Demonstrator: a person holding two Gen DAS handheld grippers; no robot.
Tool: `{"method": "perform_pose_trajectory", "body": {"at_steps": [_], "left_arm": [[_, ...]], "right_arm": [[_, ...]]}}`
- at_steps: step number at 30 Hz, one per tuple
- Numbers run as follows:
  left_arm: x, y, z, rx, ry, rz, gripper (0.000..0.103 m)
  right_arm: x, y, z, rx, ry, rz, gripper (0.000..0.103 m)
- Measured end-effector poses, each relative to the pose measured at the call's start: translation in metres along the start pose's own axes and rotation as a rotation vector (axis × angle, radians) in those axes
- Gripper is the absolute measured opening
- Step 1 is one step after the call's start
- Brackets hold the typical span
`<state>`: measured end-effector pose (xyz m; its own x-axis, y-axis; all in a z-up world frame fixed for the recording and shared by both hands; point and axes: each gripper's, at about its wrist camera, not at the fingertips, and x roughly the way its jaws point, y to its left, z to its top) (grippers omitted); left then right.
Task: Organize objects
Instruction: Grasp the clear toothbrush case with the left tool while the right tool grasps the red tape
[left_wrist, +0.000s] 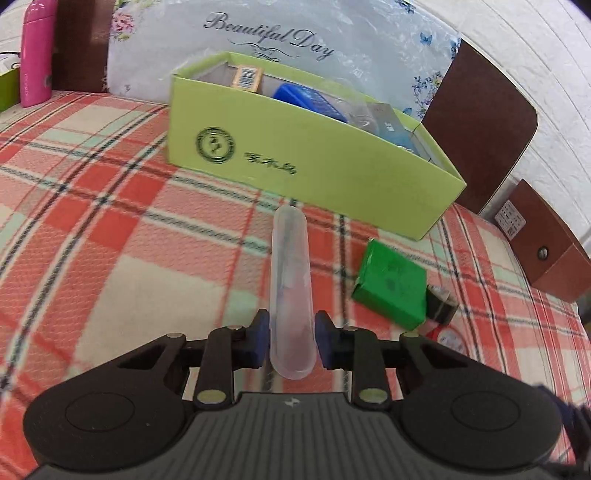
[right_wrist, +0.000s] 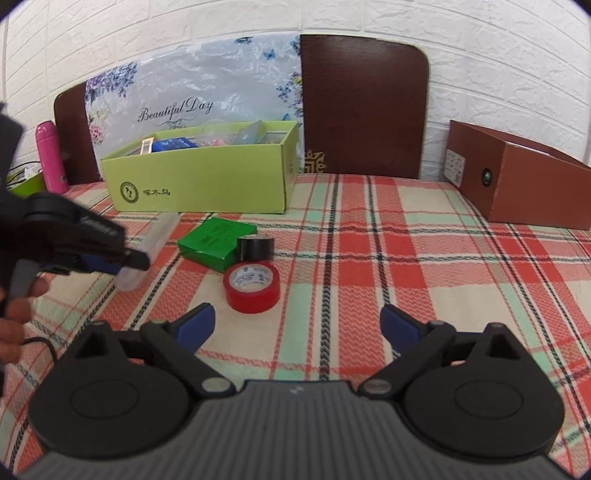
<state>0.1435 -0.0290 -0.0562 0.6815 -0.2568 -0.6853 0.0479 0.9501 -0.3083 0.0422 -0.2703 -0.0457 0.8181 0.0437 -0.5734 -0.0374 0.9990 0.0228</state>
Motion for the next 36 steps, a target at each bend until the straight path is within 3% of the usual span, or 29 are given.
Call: {"method": "perform_pose_trajectory", "body": {"at_steps": [7, 8, 11, 18, 20, 21, 22, 24, 27, 31, 36], "left_arm": [[-0.029, 0.028, -0.021, 0.002, 0.006, 0.012, 0.029], [-0.031, 0.03, -0.023, 0.002, 0.007, 0.012, 0.029], [-0.037, 0.033, -0.027, 0.009, 0.01, 0.01, 0.029], [-0.049, 0.035, -0.036, 0.054, 0.016, 0.022, 0.031], [-0.047, 0.031, -0.035, 0.068, 0.008, 0.042, 0.044], [-0.046, 0.03, -0.035, 0.074, 0.002, 0.054, 0.058], [-0.044, 0.028, -0.034, 0.081, -0.006, 0.072, 0.064], [-0.04, 0.024, -0.032, 0.108, -0.009, 0.087, 0.064], [-0.035, 0.021, -0.03, 0.133, -0.007, 0.091, 0.064], [-0.032, 0.018, -0.027, 0.143, 0.0, 0.078, 0.056], [-0.029, 0.016, -0.026, 0.152, 0.003, 0.082, 0.056]], "right_arm": [[0.043, 0.016, 0.015, -0.024, 0.054, 0.051, 0.082], [0.047, 0.019, 0.016, -0.029, 0.059, 0.054, 0.077], [0.055, 0.026, 0.019, -0.033, 0.091, 0.065, 0.046], [0.027, 0.05, -0.003, -0.124, 0.12, 0.196, 0.046], [0.022, 0.057, -0.01, -0.149, 0.121, 0.193, 0.047], [0.02, 0.059, -0.012, -0.153, 0.122, 0.191, 0.049], [0.019, 0.06, -0.013, -0.151, 0.123, 0.194, 0.052], [0.018, 0.062, -0.016, -0.144, 0.125, 0.195, 0.057], [0.017, 0.064, -0.017, -0.149, 0.125, 0.188, 0.057], [0.019, 0.064, -0.015, -0.149, 0.125, 0.184, 0.057], [0.023, 0.066, -0.014, -0.14, 0.125, 0.176, 0.057]]}}
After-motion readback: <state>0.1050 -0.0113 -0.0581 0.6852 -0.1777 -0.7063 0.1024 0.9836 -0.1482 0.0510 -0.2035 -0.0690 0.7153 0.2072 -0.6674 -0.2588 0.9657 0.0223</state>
